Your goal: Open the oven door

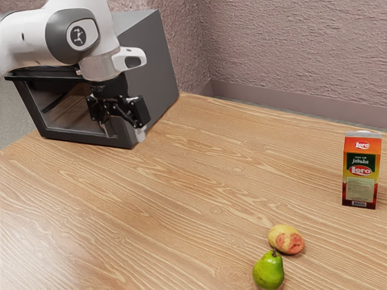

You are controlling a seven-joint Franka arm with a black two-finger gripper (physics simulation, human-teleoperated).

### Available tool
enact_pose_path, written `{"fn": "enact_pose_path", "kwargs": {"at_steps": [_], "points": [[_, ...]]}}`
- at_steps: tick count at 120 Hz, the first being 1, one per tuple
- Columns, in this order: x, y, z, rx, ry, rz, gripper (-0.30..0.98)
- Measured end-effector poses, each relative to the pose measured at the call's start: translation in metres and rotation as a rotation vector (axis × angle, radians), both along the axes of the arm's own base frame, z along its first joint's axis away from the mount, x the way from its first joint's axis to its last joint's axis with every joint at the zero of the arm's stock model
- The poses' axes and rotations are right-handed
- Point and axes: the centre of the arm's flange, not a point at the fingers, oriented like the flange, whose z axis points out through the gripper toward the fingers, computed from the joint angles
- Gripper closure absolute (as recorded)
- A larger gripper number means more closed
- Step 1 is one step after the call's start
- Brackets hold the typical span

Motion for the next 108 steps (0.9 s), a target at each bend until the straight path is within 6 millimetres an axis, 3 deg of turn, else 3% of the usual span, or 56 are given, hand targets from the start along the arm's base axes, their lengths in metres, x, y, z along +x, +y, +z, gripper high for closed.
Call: {"fn": "enact_pose_path", "kwargs": {"at_steps": [20,24,26,33,36,40,44,54,62,70,82,100,108], "points": [[-0.001,0.000,0.000,-0.004,0.009,-0.013,0.00],[-0.006,-0.001,0.009,-0.004,-0.006,-0.016,0.00],[-0.013,-0.002,0.024,-0.001,-0.033,-0.019,0.00],[-0.072,-0.008,0.128,0.034,-0.239,-0.086,0.00],[-0.099,-0.009,0.164,0.057,-0.320,-0.144,0.00],[-0.122,-0.003,0.190,0.109,-0.375,-0.212,0.00],[-0.135,0.019,0.199,0.161,-0.387,-0.248,0.00],[-0.154,0.104,0.192,0.278,-0.340,-0.254,0.00],[-0.163,0.141,0.188,0.341,-0.306,-0.317,0.00],[-0.166,0.156,0.186,0.377,-0.282,-0.420,0.00],[-0.152,0.167,0.165,0.391,-0.210,-0.583,0.00],[-0.123,0.186,0.126,0.351,-0.147,-0.774,0.00],[-0.116,0.209,0.106,0.326,-0.145,-0.818,0.00]]}}
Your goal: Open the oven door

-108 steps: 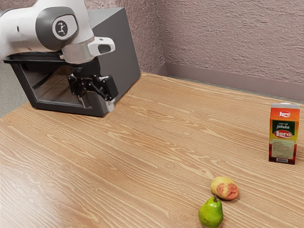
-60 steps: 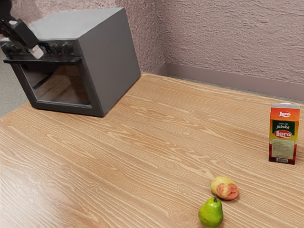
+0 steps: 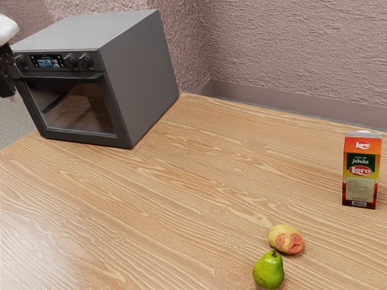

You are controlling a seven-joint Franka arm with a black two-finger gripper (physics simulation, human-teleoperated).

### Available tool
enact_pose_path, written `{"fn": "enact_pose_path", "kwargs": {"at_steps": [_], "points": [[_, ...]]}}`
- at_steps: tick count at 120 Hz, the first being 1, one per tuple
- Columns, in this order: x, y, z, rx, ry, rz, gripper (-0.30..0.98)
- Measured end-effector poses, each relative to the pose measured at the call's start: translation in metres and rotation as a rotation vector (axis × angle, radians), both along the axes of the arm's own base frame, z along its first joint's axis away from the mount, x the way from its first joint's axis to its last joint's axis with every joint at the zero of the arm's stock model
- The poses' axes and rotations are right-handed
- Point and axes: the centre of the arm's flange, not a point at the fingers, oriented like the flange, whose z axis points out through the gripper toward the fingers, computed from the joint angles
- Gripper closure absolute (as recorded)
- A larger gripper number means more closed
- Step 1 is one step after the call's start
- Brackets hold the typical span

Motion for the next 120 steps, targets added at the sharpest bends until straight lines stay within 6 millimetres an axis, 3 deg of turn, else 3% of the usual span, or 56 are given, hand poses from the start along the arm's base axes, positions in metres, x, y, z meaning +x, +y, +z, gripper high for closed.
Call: {"fn": "enact_pose_path", "kwargs": {"at_steps": [13,36,63,73,120], "points": [[0.003,0.049,-0.030,-0.006,0.007,-0.049,0.00],[0.043,0.072,-0.070,0.025,-0.031,-0.243,0.00],[0.066,0.087,-0.077,0.096,-0.126,-0.415,0.00],[0.068,0.098,-0.079,0.103,-0.164,-0.465,0.00],[0.083,0.115,-0.086,0.170,-0.263,-0.667,0.00]]}}
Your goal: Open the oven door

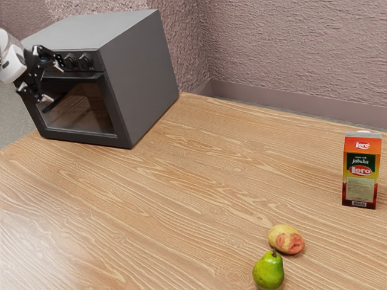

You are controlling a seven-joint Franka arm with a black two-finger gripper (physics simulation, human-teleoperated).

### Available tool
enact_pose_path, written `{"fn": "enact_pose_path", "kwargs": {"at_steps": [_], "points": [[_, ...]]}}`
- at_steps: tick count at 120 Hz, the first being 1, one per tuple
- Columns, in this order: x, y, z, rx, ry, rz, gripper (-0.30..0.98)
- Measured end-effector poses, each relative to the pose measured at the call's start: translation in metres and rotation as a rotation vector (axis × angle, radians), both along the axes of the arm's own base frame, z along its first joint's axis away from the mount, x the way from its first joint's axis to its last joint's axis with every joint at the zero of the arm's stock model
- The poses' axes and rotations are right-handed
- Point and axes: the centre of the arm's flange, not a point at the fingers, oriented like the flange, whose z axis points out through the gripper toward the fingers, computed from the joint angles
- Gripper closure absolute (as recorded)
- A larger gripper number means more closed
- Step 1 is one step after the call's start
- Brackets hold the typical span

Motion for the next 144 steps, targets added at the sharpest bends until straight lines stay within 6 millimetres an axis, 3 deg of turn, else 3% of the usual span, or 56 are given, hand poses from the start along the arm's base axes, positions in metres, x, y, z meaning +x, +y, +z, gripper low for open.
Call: {"fn": "enact_pose_path", "kwargs": {"at_steps": [35,57,118,134,144], "points": [[0.007,0.017,-0.013,0.040,-0.073,-0.068,0.00],[0.017,0.026,-0.032,0.057,-0.103,-0.091,0.00],[0.016,0.050,-0.052,0.108,-0.120,-0.110,-0.01],[0.016,0.051,-0.054,0.111,-0.115,-0.118,0.00],[0.010,0.042,-0.038,0.130,-0.089,-0.130,0.02]]}}
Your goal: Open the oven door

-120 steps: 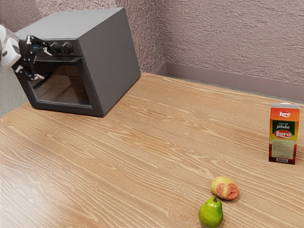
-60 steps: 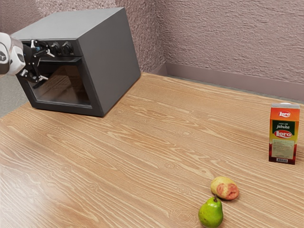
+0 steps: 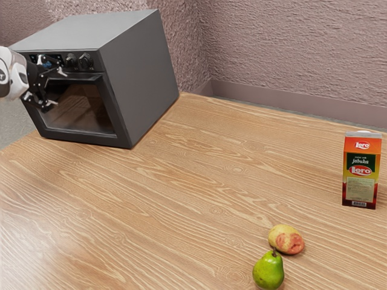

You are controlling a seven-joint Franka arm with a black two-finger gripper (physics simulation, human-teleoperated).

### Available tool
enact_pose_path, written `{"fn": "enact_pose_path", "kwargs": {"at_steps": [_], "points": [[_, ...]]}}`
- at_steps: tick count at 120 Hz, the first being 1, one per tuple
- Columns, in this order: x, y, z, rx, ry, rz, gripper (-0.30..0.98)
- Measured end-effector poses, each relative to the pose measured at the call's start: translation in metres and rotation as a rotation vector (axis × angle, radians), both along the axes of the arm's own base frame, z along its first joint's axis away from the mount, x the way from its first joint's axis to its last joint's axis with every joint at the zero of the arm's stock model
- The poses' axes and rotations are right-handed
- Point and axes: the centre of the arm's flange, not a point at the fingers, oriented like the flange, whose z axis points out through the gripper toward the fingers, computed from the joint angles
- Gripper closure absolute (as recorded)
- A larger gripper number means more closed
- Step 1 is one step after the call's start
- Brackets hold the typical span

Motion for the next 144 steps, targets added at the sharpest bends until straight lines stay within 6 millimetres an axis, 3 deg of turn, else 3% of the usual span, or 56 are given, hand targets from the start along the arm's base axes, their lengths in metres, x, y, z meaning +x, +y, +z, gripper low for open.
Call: {"fn": "enact_pose_path", "kwargs": {"at_steps": [20,44,57,77,85,103,117,124,127,130,132,133,136,138,141,144], "points": [[-0.008,-0.011,-0.008,-0.009,0.089,0.000,0.00],[-0.010,-0.011,0.018,0.009,0.060,0.005,0.00],[-0.007,-0.003,0.003,-0.009,0.069,0.007,0.00],[0.000,-0.009,0.010,-0.009,0.045,-0.013,0.00],[0.002,-0.004,0.000,-0.021,0.052,-0.012,0.00],[0.004,0.000,-0.011,-0.032,0.059,-0.012,-0.12],[0.006,-0.004,-0.016,-0.042,0.078,-0.020,-0.03],[0.001,-0.017,-0.022,-0.050,0.147,-0.023,-0.02],[-0.011,-0.040,-0.027,-0.048,0.216,-0.028,0.03],[-0.041,-0.070,-0.030,-0.044,0.295,-0.010,0.21],[-0.071,-0.096,-0.028,-0.029,0.347,0.010,0.37],[-0.090,-0.108,-0.024,-0.018,0.367,0.027,0.62],[-0.156,-0.151,-0.003,0.019,0.402,0.088,0.54],[-0.197,-0.185,0.032,0.064,0.379,0.123,0.49],[-0.257,-0.234,0.131,0.160,0.254,0.181,0.41],[-0.300,-0.284,0.222,0.228,0.110,0.205,0.35]]}}
